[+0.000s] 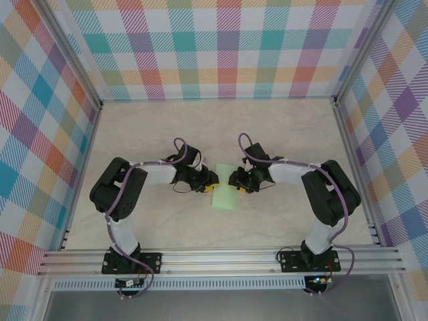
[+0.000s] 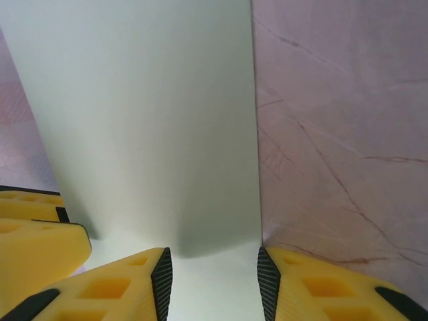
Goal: Fold a paper plane with a square sheet of paper (pick it up from the middle)
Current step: Fold the triangle a second time at the center of the table.
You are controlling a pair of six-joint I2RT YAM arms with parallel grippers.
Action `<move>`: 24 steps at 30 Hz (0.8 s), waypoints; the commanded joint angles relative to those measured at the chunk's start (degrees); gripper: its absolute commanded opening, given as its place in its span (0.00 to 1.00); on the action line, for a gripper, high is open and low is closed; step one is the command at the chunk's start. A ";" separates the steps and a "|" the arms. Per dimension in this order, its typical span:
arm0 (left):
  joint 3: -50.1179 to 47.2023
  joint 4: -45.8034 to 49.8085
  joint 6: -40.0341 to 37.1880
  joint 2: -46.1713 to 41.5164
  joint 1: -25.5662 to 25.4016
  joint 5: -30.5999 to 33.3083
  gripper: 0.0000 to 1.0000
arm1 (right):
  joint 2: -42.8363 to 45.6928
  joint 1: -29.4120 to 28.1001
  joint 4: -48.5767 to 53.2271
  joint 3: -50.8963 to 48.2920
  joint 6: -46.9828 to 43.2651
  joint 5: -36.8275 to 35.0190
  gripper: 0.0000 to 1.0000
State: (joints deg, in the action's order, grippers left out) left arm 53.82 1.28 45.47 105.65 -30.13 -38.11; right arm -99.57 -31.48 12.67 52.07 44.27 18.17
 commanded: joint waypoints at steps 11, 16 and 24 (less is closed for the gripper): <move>1.40 0.88 0.12 -2.56 -0.37 -0.21 0.20 | 14.27 -8.38 2.66 -7.22 -5.15 -13.83 0.52; 1.11 0.93 0.36 -3.50 -0.37 -0.26 0.23 | 16.07 -19.87 3.08 -7.75 -6.30 -25.64 0.54; 1.96 -0.03 0.61 -3.44 -0.37 -2.50 0.26 | 14.67 -31.45 3.63 -6.02 -5.87 -39.59 0.58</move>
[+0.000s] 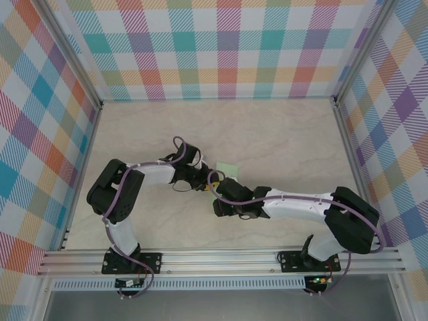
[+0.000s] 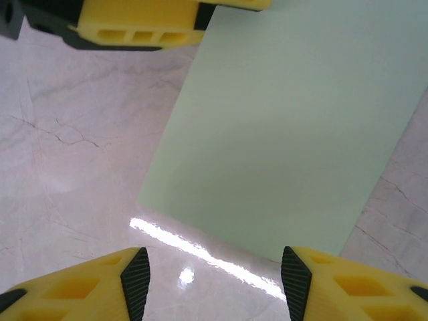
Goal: Fold a paper plane with a square sheet of paper (pick it up from the middle)
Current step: Fold the triangle a second time at the center of the table.
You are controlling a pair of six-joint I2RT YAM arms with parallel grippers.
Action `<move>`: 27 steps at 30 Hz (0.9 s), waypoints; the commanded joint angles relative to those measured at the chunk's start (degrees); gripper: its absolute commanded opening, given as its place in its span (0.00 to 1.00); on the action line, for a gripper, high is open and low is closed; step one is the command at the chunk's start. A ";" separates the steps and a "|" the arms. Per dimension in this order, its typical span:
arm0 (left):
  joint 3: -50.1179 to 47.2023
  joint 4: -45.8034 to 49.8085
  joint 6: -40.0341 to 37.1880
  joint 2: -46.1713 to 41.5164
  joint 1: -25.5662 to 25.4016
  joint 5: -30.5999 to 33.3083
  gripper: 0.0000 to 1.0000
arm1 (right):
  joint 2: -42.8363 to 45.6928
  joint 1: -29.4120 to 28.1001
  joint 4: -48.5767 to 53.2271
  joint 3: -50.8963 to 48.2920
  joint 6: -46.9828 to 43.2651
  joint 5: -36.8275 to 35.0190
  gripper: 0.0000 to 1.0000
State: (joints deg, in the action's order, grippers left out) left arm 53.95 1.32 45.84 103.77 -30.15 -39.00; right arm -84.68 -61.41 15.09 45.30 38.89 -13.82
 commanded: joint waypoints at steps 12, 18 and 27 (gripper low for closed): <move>2.04 0.34 0.28 -1.02 -0.35 -1.88 0.26 | -9.78 -7.85 8.05 11.25 -6.82 -13.95 0.64; 2.25 0.45 0.41 -0.76 -0.35 -1.81 0.26 | -14.75 -9.92 14.61 16.24 -4.95 -20.58 0.65; 2.22 1.28 0.16 -0.75 -0.35 -1.59 0.25 | -16.69 -10.66 18.46 17.98 -2.39 -25.48 0.62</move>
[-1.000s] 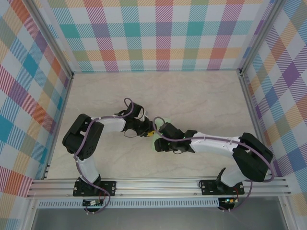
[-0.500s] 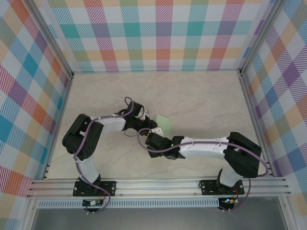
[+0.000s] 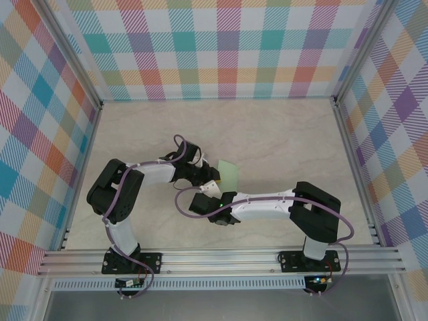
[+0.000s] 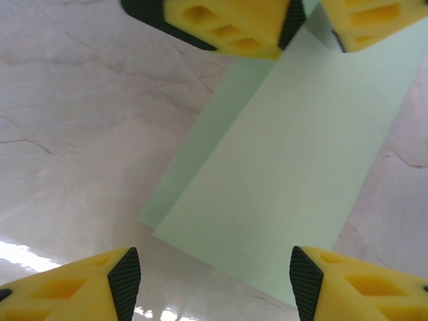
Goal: Fold a paper plane with a square sheet of paper (pick it up from the middle)
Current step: Fold the triangle a second time at the center of the table.
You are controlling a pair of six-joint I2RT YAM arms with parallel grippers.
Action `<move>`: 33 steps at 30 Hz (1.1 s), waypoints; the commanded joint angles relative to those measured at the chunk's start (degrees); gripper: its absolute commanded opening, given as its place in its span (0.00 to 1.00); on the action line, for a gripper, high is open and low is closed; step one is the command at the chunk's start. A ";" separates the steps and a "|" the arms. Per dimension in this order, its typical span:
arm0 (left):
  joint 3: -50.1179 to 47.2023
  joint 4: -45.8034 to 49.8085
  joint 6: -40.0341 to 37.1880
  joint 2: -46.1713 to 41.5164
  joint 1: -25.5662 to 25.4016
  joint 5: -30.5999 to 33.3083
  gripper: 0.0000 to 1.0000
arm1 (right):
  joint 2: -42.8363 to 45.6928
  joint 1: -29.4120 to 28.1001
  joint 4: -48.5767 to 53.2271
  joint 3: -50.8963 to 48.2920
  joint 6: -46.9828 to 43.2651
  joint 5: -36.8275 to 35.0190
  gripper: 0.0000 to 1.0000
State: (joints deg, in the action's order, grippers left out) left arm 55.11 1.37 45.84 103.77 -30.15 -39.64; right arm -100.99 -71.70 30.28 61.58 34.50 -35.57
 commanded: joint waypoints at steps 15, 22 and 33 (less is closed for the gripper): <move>0.99 1.88 -0.02 -0.76 -0.43 -0.26 0.25 | 2.76 -0.46 1.97 0.20 1.44 -4.68 0.48; 1.31 2.19 -0.03 -0.68 -0.43 -0.03 0.25 | 5.12 -0.46 0.24 -1.91 0.93 -4.65 0.46; 1.79 2.62 -0.13 -0.09 -0.52 0.12 0.24 | 6.70 -0.39 -0.60 -2.87 0.46 -3.86 0.42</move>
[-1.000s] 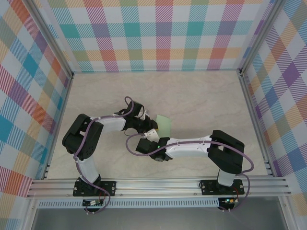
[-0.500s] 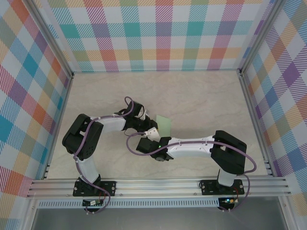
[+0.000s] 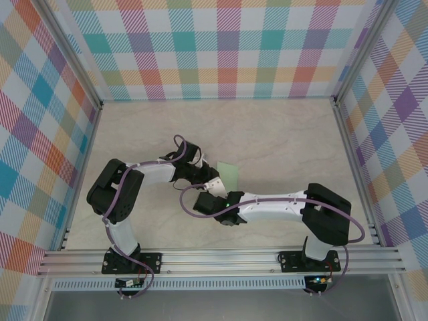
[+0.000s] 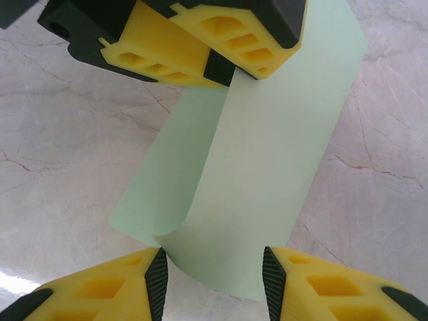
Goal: Fold a paper plane with a square sheet of paper (pick it up from the middle)
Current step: Fold the triangle a second time at the center of the table.
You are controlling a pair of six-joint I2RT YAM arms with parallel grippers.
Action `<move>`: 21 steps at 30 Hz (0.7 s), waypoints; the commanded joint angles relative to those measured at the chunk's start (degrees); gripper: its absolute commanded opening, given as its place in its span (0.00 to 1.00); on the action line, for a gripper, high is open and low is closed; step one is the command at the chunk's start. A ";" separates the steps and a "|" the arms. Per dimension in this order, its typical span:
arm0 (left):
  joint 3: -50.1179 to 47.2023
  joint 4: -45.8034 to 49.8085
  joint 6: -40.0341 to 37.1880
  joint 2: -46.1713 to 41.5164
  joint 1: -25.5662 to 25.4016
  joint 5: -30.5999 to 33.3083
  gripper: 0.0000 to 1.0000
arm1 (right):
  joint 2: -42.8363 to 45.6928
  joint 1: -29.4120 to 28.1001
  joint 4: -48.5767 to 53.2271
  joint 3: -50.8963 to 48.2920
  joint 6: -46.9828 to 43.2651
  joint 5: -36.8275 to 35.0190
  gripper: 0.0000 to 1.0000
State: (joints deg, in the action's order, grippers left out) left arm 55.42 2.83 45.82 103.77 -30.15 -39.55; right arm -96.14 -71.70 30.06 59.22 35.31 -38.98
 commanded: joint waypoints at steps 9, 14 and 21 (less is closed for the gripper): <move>2.06 0.66 0.86 0.85 -0.70 -0.68 0.23 | 3.11 0.59 -2.53 -0.92 -2.15 3.63 0.33; 2.56 1.28 0.67 1.06 -0.70 -0.37 0.23 | 3.10 1.10 -2.19 -0.10 -2.30 4.78 0.35; 3.13 2.43 0.48 1.51 -0.70 -0.15 0.17 | 2.27 1.26 -0.06 2.92 -4.10 7.59 0.44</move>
State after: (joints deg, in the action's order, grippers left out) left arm 56.99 3.11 45.84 104.38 -30.30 -39.46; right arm -93.80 -70.61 28.62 59.42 32.84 -33.45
